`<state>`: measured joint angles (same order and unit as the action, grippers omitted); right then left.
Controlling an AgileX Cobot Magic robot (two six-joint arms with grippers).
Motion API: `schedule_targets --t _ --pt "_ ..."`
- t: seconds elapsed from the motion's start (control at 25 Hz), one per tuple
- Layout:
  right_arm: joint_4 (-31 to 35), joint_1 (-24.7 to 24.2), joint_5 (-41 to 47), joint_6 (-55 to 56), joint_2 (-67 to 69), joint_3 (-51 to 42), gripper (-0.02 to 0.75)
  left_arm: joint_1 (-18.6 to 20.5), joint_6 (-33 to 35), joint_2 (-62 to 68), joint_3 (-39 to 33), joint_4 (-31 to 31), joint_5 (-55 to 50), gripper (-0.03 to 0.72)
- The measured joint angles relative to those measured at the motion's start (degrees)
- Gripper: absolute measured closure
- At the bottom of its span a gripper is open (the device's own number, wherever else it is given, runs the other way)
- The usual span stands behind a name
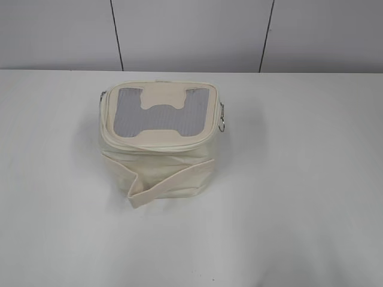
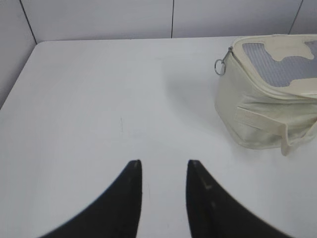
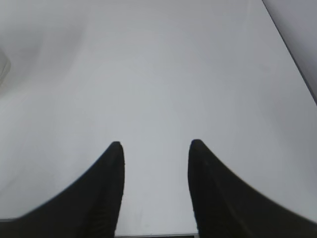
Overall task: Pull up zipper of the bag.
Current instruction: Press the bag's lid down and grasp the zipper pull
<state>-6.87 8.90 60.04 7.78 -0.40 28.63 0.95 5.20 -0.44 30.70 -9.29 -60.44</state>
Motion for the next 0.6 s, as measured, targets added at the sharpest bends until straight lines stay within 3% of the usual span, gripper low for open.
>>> schedule_targets --t 0.6 --pt "0.00 0.00 0.00 0.00 0.00 0.00 0.394 0.00 0.00 0.00 0.00 0.00 0.00 0.451"
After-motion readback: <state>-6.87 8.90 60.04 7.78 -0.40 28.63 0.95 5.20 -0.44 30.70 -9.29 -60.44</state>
